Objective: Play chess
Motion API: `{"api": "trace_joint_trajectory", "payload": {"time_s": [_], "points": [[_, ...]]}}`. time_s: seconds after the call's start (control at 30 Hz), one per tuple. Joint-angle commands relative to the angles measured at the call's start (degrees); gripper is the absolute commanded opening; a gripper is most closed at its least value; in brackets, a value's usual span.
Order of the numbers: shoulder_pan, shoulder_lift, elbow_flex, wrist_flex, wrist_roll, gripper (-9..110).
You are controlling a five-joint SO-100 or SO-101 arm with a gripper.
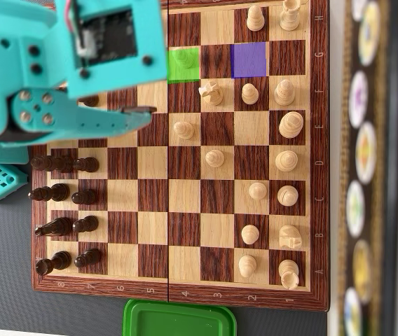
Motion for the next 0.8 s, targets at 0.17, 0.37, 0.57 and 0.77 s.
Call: {"api": "trace_joint_trajectory", "payload": {"time_s": [0.17, 0.37, 0.57, 0.77], "points": [[6.59, 11.51, 8.17, -7.38, -0.18, 14], [9.32, 17.14, 12.57, -13.45, -0.09, 14], [9.05, 21.97, 20.3, -26.54, -0.09, 14], [8.53, 27.42, 29.09, -41.4, -0.18, 14]]}}
